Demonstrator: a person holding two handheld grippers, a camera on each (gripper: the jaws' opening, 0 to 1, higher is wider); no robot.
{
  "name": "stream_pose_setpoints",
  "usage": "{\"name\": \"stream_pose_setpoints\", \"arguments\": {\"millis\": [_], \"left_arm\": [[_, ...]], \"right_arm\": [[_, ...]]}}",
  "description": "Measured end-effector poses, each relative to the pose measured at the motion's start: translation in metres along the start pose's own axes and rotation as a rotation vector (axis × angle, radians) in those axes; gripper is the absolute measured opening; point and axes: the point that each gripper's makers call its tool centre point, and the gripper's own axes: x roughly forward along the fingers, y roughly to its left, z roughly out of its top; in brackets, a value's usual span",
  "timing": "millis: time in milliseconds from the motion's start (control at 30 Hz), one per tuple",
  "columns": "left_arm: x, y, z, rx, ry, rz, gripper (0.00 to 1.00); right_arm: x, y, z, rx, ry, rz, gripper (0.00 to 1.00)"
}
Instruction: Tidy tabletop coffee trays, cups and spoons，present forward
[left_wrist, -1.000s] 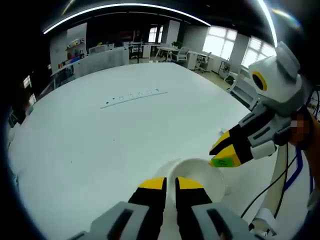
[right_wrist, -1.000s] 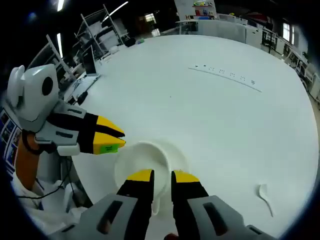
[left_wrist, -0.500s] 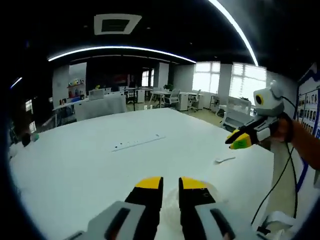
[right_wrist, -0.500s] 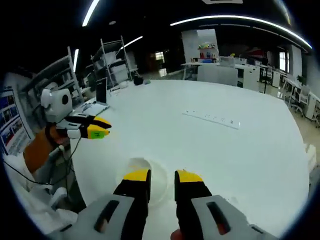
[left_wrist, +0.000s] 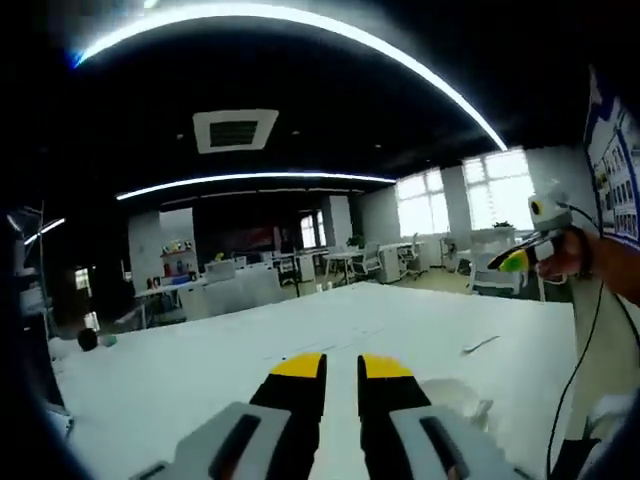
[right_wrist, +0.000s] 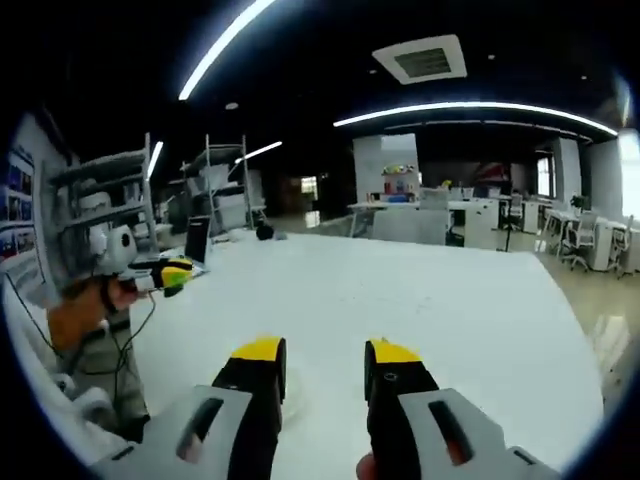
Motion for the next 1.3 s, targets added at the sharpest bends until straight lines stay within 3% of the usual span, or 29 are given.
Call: {"name": "stream_pose_setpoints", "arguments": {"millis": [100,267,400,467,500,600,767,833,1000,1100,1300], "left_arm": [[-0.014,0.01,-0.006,-0.028,-0.013,0.058,0.15],[-0.038,0.014,-0.02,-0.061,-0.06,0.086,0.14],[-0.054,0.017,-0.035,-0.088,-0.082,0.114,0.14],[-0.06,0.02,-0.041,-0.087,-0.088,0.136,0.15],[-0.064,0.028,-0.042,-0.085,-0.104,0.182,0.14],[-0.074,0.033,-0.053,-0.117,-0.133,0.211,0.14],[-0.084,0.035,-0.068,-0.126,-0.138,0.225,0.15],[-0.087,0.035,-0.078,-0.149,-0.139,0.229,0.15],[-0.097,0.031,-0.102,-0.214,-0.167,0.227,0.18],[-0.101,0.028,-0.107,-0.208,-0.163,0.238,0.18],[-0.102,0.026,-0.106,-0.246,-0.154,0.228,0.18]], "right_arm": [[-0.019,-0.001,0.0,0.005,-0.071,-0.03,0.32],[-0.048,0.005,0.0,0.045,-0.158,-0.056,0.32],[-0.066,-0.007,-0.004,-0.016,-0.203,-0.136,0.32],[-0.075,-0.011,-0.009,-0.063,-0.214,-0.162,0.34],[-0.076,-0.011,-0.012,-0.07,-0.214,-0.162,0.35],[-0.081,-0.011,-0.023,-0.048,-0.222,-0.159,0.36],[-0.088,-0.018,-0.038,-0.038,-0.267,-0.177,0.36],[-0.088,-0.02,-0.054,-0.021,-0.242,-0.167,0.37],[-0.096,-0.027,-0.076,0.033,-0.285,-0.173,0.37],[-0.103,-0.032,-0.083,0.031,-0.308,-0.195,0.37],[-0.106,-0.036,-0.098,0.064,-0.285,-0.203,0.38]]}}
